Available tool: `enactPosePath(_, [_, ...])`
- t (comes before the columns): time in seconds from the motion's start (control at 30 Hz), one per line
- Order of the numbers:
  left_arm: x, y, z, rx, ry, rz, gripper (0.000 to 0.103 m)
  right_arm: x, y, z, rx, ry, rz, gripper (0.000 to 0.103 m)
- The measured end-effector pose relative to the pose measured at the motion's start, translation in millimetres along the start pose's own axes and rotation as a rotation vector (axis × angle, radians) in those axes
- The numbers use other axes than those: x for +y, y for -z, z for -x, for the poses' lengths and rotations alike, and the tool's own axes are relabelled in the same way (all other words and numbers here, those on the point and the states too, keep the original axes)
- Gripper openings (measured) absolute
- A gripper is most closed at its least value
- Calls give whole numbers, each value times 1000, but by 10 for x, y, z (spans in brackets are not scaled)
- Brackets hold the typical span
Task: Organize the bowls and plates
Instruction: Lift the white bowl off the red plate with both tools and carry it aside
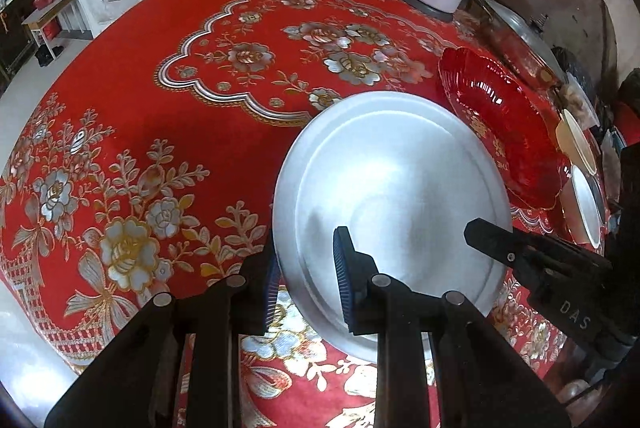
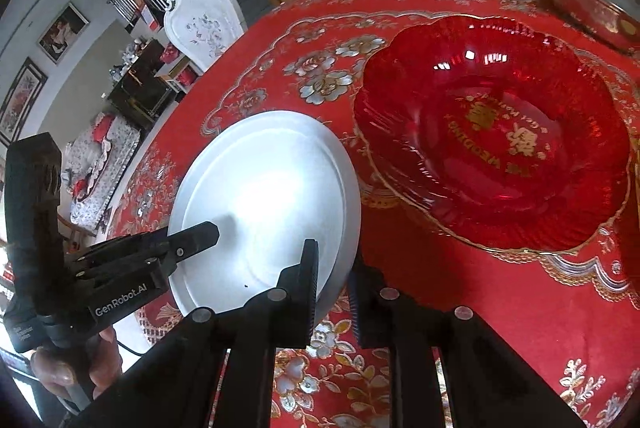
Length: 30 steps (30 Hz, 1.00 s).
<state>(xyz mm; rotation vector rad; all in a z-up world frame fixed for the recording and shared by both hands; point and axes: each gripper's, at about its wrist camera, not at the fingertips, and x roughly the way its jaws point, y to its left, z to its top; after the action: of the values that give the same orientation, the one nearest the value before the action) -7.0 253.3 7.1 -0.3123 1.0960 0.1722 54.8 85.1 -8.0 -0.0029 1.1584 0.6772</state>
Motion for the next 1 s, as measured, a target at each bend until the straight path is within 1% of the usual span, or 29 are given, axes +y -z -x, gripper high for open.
enactPosePath(0.17, [-42, -29, -31, -17, -30, -15, 23, -31, -6, 2, 2, -23, -20, 18])
enactPosePath(0.2, [-49, -28, -29, -26, -44, -19, 23, -24, -3, -9, 6, -26, -16, 18])
enactPosePath(0.3, [-35, -29, -19, -34, -44, -12, 23, -11, -6, -25, 10, -21, -9, 18])
enactPosePath(0.43, [-20, -31, -17, -42, -65, -16, 23, 57, 5, -45, 19, -24, 12, 19])
enactPosePath(0.53, [7, -20, -8, -43, -74, -14, 28, 92, 5, -77, 27, -38, 19, 19])
enactPosePath(0.63, [22, -6, 23, -50, -81, -16, 28, 101, 14, -101, 35, -57, 13, 20])
enactPosePath(0.73, [50, 3, 71, -70, -94, -16, 28, 113, 20, -131, 48, -88, 0, 22])
enactPosePath(0.77, [62, 4, 87, -80, -100, -16, 28, 121, 23, -139, 52, -94, -4, 27])
enactPosePath(0.8, [60, 5, 93, -87, -106, -16, 30, 133, 28, -145, 54, -95, -7, 34])
enactPosePath(0.83, [63, 7, 98, -92, -115, -18, 44, 145, 30, -154, 55, -92, -5, 38])
enactPosePath(0.87, [67, 9, 105, -98, -127, -20, 53, 160, 34, -149, 50, -90, -2, 42])
enactPosePath(0.9, [67, 13, 122, -115, -142, -25, 68, 171, 38, -134, 44, -85, 1, 42])
enactPosePath(0.93, [68, 19, 146, -136, -153, -30, 70, 186, 42, -117, 36, -77, 7, 42])
enactPosePath(1.0, [69, 32, 201, -181, -189, -38, 70, 200, 41, -71, 17, -62, 16, 43])
